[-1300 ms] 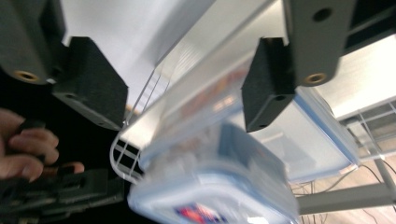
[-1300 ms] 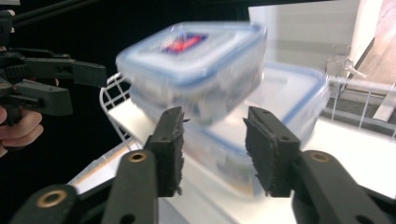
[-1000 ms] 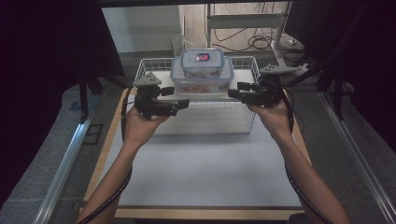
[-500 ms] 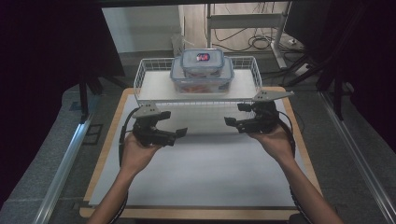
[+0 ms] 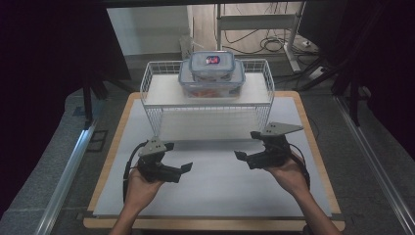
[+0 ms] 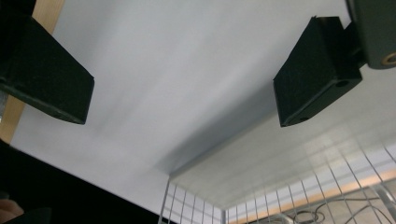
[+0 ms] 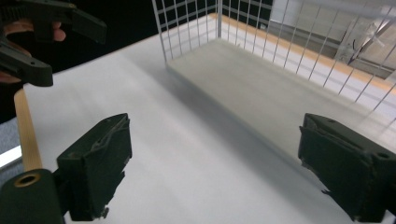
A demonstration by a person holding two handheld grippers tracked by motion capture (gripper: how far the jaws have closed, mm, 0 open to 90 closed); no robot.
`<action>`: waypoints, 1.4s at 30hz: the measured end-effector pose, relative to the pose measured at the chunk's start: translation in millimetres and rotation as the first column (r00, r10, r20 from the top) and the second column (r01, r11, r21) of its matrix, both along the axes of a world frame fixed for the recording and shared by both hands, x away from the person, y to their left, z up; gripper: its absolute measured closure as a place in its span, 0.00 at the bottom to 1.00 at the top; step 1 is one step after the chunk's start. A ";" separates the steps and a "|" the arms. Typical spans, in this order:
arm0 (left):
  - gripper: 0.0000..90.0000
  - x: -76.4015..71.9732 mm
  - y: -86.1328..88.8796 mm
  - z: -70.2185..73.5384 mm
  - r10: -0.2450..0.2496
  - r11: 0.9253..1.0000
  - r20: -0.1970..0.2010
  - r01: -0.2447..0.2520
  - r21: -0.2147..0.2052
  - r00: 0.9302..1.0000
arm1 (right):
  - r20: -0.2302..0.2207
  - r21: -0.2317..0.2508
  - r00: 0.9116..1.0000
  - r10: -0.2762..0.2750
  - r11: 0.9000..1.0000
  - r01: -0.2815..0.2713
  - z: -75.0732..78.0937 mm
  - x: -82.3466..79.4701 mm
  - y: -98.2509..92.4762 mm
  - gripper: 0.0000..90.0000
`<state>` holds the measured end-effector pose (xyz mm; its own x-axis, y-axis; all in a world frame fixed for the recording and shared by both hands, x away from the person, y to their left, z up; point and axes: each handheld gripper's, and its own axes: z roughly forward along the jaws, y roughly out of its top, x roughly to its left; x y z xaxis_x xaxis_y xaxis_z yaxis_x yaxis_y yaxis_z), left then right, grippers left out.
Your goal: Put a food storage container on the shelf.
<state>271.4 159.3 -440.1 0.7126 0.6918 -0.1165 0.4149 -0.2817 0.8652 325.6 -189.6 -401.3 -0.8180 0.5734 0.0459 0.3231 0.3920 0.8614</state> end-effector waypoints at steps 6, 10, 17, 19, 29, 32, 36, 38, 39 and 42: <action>0.05 -14.6 2.2 -17.6 0.008 1.000 0.004 -0.008 -0.005 1.000 | 0.000 -0.004 1.000 0.007 1.000 -0.007 -16.7 -14.0 -7.2 0.07; 0.05 -24.9 1.1 -29.1 0.010 1.000 0.016 -0.010 0.017 1.000 | -0.012 -0.011 1.000 0.002 1.000 -0.002 -28.3 -20.0 -12.5 0.05; 0.05 -40.0 3.0 -49.6 0.022 0.998 0.018 -0.023 0.058 1.000 | -0.031 -0.016 1.000 -0.005 1.000 0.005 -46.6 -29.4 -23.1 0.05; 0.05 -44.0 4.1 -55.1 0.029 0.997 0.014 -0.030 0.069 0.999 | -0.028 -0.020 1.000 -0.008 1.000 0.008 -51.6 -32.7 -26.3 0.05; 0.05 -62.6 7.6 -72.5 0.037 0.993 -0.005 -0.037 0.112 0.999 | -0.034 -0.055 0.999 -0.019 0.998 0.017 -74.6 -49.4 -38.7 0.05; 0.05 -66.1 8.7 -78.9 0.033 0.994 -0.024 -0.030 0.103 0.999 | -0.037 -0.068 0.999 -0.024 0.997 0.022 -80.5 -53.9 -40.6 0.05; 0.05 -65.5 8.4 -87.7 0.024 0.996 -0.062 -0.018 0.092 0.998 | -0.061 -0.079 0.998 -0.026 0.997 0.021 -88.8 -57.7 -43.1 0.05; 0.05 -64.0 6.7 -90.6 0.026 0.993 -0.065 -0.018 0.118 0.998 | -0.077 -0.091 0.997 -0.026 0.996 0.019 -93.7 -59.6 -43.7 0.05; 0.04 -63.3 5.9 -92.1 0.025 0.991 -0.071 -0.016 0.131 0.997 | -0.078 -0.103 0.997 -0.025 0.995 0.017 -95.9 -60.3 -44.0 0.05; 0.02 -61.3 4.3 -97.5 0.031 0.987 -0.100 -0.014 0.162 0.995 | -0.087 -0.131 0.996 -0.024 0.991 0.013 -101.4 -62.0 -44.6 0.05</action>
<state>210.1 163.6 -537.7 0.6867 0.7233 -0.0735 0.5061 -0.4029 0.7626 263.5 -234.3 -502.7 -0.8031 0.5944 0.0414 0.4037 0.4918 0.7714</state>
